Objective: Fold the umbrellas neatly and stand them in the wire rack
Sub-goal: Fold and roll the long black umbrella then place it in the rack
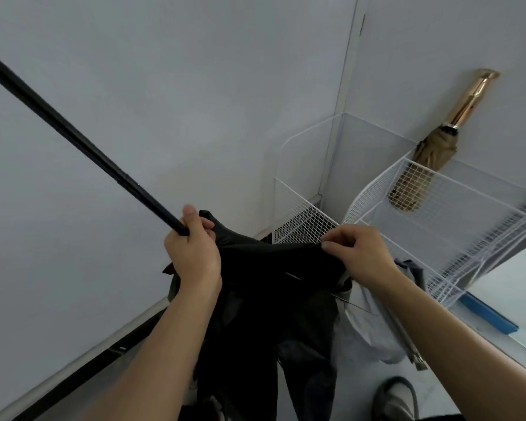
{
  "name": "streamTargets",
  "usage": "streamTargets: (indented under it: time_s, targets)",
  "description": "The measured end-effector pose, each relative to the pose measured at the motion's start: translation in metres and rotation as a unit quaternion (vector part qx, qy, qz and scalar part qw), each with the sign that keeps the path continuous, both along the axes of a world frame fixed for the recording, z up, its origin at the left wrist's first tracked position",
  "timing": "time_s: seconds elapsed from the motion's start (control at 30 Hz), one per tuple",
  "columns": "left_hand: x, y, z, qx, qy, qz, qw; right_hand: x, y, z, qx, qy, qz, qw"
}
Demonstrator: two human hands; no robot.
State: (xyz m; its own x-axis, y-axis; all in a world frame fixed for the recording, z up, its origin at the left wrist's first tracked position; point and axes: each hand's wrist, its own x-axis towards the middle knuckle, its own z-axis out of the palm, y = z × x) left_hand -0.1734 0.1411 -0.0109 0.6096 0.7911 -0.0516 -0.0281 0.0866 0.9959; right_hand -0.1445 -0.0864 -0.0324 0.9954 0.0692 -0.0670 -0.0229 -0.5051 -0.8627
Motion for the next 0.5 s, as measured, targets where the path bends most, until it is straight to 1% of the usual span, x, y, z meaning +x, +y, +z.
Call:
streamTargets:
  time_s: [0.1,0.17,0.23,0.3,0.33,0.37,0.4,0.43,0.47,0.5]
  targets:
    - [0.001,0.004,0.0,-0.028,0.003,0.013,1.0,-0.007,-0.009,0.001,0.011,-0.039,-0.033,0.999]
    - [0.001,0.008,0.001,-0.049,-0.003,0.026,0.998,-0.008,-0.015,0.002,0.003,-0.031,-0.039,0.999]
    - [0.002,0.014,0.003,-0.066,-0.017,0.032,0.997,-0.01,-0.015,0.005,-0.021,0.009,-0.001,1.0]
    - [0.003,0.017,0.005,-0.073,-0.028,0.036,0.996,-0.011,-0.012,0.009,-0.019,0.043,0.054,0.997]
    - [0.003,0.017,0.005,-0.074,-0.031,0.036,0.996,-0.012,-0.009,0.013,-0.019,0.057,0.088,0.994]
    - [0.004,0.017,0.006,-0.072,-0.031,0.037,0.996,-0.014,-0.004,0.015,-0.04,0.075,0.131,0.988]
    - [0.004,0.017,0.006,-0.067,-0.028,0.039,0.997,-0.016,0.002,0.016,-0.092,0.102,0.173,0.975]
    - [0.005,0.018,0.006,-0.061,-0.027,0.043,0.997,-0.018,0.011,0.013,-0.17,0.119,0.214,0.955]
    - [0.005,0.018,0.006,-0.055,-0.03,0.044,0.997,-0.02,0.019,0.008,-0.265,0.106,0.242,0.928]
    - [0.005,0.019,0.006,-0.049,-0.035,0.044,0.997,-0.019,0.027,0.004,-0.335,0.073,0.245,0.907]
